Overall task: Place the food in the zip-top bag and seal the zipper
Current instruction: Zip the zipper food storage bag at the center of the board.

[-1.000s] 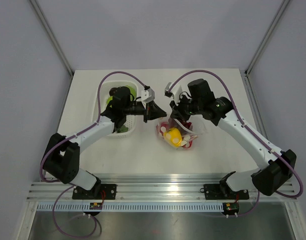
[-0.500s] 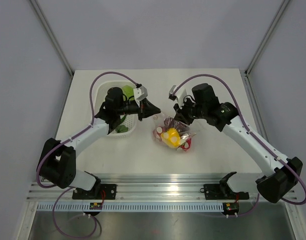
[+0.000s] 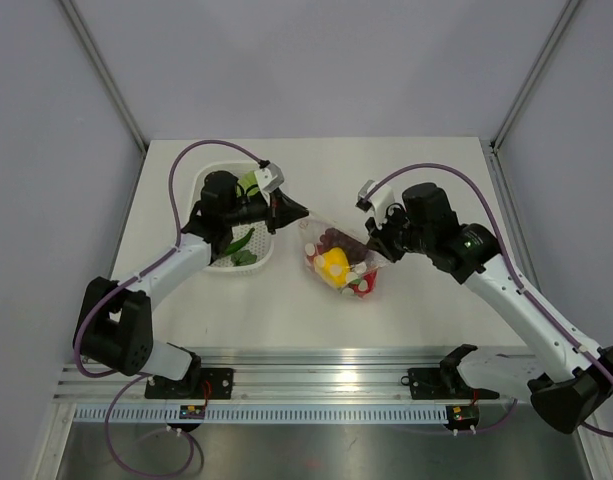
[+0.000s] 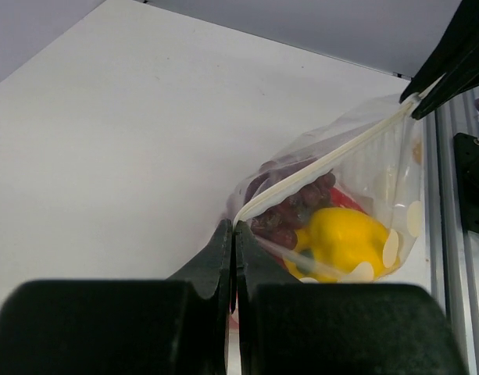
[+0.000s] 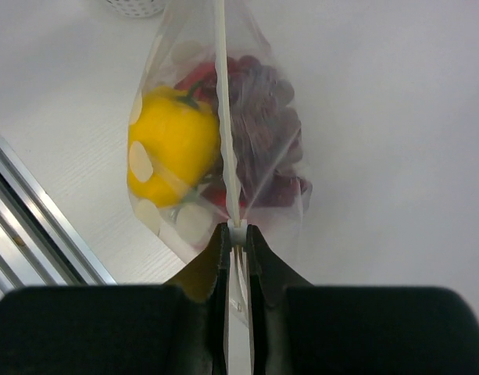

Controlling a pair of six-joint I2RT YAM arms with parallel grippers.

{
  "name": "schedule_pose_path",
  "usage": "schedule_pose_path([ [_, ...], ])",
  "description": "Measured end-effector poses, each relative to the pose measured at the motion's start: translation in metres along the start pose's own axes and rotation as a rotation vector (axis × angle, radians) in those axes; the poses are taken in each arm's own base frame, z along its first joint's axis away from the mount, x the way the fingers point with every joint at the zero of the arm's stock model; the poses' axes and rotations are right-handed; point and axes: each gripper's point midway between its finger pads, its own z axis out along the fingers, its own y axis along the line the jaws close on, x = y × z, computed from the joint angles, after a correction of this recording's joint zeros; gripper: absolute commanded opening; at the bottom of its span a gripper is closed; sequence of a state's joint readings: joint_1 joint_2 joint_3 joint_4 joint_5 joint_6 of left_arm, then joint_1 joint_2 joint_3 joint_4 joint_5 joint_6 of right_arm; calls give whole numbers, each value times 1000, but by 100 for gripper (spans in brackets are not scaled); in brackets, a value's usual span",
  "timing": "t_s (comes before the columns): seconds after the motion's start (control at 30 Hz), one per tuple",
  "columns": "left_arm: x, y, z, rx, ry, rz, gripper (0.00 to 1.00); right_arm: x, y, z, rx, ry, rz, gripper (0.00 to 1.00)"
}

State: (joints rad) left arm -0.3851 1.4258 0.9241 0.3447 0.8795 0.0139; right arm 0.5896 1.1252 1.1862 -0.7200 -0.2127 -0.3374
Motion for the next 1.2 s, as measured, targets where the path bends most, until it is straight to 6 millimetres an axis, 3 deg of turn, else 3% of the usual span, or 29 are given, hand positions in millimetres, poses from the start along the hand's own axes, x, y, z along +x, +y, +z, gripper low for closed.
schedule_pose_path([
  [0.3,2,29,-16,-102,3,-15,0,24,-2,-23,91,2,63,0],
  [0.57,-1,24,-15,-76,1,-31,0,31,1,-32,114,-33,108,0],
  [0.7,-3,23,-15,-75,-6,-65,0,29,-7,-32,163,-39,125,0],
  [0.87,-16,37,-3,-80,-36,-113,0,21,-41,-24,307,-30,110,0],
  [1.13,-71,81,36,-51,-144,-111,0,-30,-146,-10,627,-59,38,0],
  [1.2,-83,87,43,-30,-179,-112,0,-34,-161,-12,672,-77,35,0],
])
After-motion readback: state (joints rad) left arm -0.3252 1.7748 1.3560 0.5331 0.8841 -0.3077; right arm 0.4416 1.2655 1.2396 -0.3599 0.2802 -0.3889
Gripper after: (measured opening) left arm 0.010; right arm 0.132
